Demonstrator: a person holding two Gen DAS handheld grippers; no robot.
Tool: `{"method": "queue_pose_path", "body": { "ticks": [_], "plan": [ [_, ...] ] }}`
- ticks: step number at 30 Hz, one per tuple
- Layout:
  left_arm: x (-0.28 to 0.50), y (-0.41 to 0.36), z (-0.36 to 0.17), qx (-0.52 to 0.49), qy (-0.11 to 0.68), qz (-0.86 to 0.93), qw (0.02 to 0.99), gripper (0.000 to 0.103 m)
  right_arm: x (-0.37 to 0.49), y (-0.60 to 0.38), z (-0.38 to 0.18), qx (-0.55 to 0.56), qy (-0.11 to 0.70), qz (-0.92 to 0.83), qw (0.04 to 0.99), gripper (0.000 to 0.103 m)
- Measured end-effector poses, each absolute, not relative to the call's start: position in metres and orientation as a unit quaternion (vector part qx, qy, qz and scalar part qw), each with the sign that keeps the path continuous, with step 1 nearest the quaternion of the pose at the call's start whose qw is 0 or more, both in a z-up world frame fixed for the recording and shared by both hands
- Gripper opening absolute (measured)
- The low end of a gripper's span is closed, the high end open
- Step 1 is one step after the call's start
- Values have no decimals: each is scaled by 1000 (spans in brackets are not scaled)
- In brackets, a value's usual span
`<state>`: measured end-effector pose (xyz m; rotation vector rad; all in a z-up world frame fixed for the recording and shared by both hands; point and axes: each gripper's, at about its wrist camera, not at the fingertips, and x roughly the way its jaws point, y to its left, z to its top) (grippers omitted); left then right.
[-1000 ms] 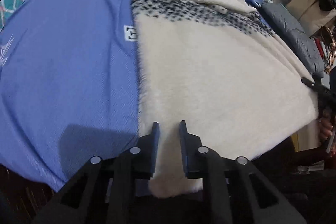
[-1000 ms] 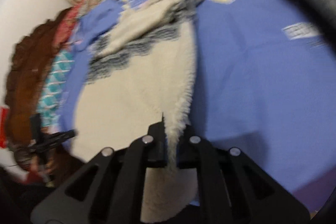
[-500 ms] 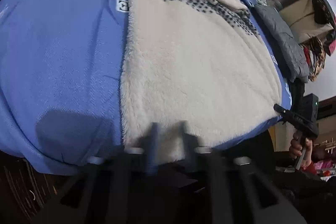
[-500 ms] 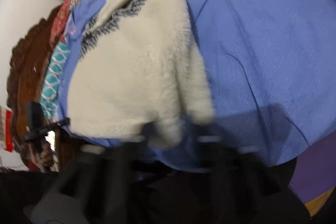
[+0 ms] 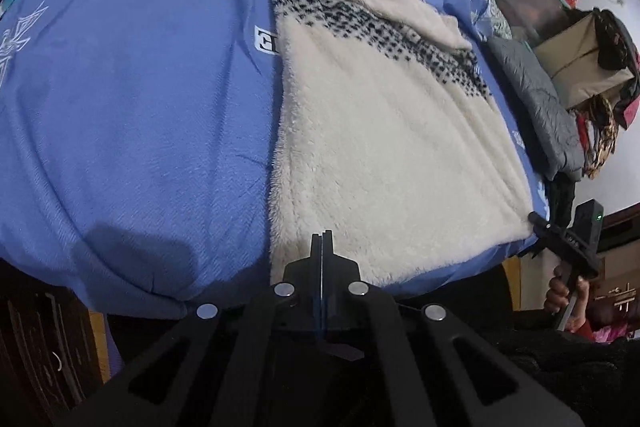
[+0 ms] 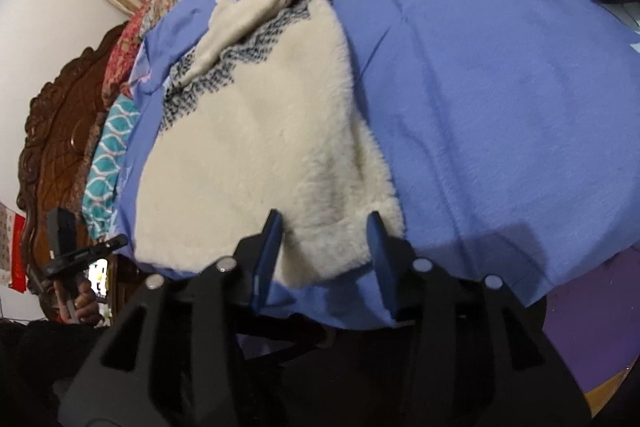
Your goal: Fold large clothes
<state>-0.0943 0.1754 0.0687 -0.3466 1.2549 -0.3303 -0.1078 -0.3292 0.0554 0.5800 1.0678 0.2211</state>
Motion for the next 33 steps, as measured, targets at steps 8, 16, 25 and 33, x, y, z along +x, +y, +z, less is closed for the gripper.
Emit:
{"method": "queue_pose_path", "body": {
  "ticks": [8, 16, 25, 33],
  "plan": [
    [-84, 157, 48, -166, 616, -176, 749, 28, -104, -322, 36, 283, 521, 124, 796, 42],
    [-83, 146, 40, -169, 629, -189, 735, 22, -96, -308, 40, 259, 518, 158, 800, 9],
    [-64, 167, 103, -292, 547, -243, 746, 22, -80, -331, 89, 306, 439, 199, 821, 9],
    [-54, 172, 101, -213, 570, -173, 774, 22, -56, -324, 97, 314, 436, 213, 816, 9]
  ]
}}
